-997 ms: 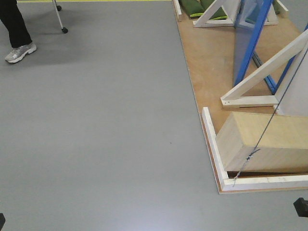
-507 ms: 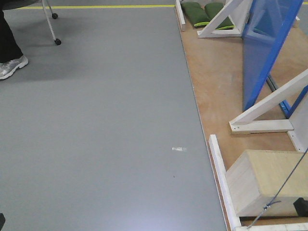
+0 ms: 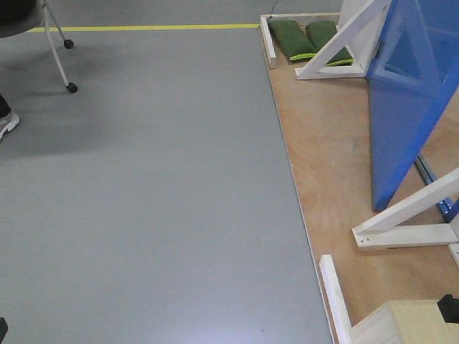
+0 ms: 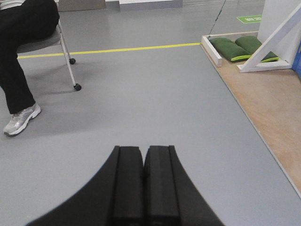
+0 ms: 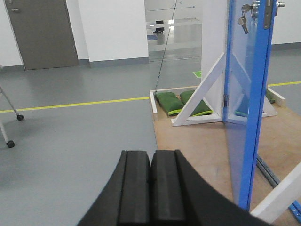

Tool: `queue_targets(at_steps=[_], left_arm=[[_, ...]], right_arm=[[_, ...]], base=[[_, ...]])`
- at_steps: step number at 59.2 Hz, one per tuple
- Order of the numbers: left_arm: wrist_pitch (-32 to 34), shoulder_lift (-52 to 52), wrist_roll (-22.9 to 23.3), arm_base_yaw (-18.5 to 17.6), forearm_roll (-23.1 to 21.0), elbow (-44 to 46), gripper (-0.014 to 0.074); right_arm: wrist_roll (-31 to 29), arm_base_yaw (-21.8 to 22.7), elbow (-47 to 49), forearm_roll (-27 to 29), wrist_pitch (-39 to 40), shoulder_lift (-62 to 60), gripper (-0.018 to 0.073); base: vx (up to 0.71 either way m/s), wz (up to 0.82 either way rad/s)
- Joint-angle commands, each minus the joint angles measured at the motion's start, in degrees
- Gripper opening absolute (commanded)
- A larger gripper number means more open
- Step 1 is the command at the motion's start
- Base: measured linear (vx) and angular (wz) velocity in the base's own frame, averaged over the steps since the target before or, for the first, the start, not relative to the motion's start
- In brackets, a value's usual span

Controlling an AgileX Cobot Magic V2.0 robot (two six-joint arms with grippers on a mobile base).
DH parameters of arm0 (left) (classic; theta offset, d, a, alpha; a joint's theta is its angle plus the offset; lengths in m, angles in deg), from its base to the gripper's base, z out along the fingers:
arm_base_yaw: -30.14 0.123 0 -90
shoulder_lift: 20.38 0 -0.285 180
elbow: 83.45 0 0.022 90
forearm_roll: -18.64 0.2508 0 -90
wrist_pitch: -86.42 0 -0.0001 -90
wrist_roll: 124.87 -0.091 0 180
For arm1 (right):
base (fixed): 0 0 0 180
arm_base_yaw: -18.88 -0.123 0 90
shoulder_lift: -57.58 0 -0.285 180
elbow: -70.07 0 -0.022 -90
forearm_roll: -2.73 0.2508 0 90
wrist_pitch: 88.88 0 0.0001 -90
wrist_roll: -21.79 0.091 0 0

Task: Move to blue door and open it
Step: 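Drive the base forward and stop beside the blue door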

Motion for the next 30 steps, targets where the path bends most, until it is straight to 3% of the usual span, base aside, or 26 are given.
queue_targets(at_steps=[1,30], left_arm=[[4.6,-1.1,0.2,0.0,-0.1,1.8,0.0071],[4.6,-1.1,0.2,0.0,-0.1,1.8,0.0071]], right_arm=[[-0.1,-0.1,-0.5,-0.2,4.8,-0.7,-0.0004],[-0.1,0.0,-0.5,-0.2,4.8,-0.7,-0.0004]], base=[[0.43,0.01],[0.41,0.01]])
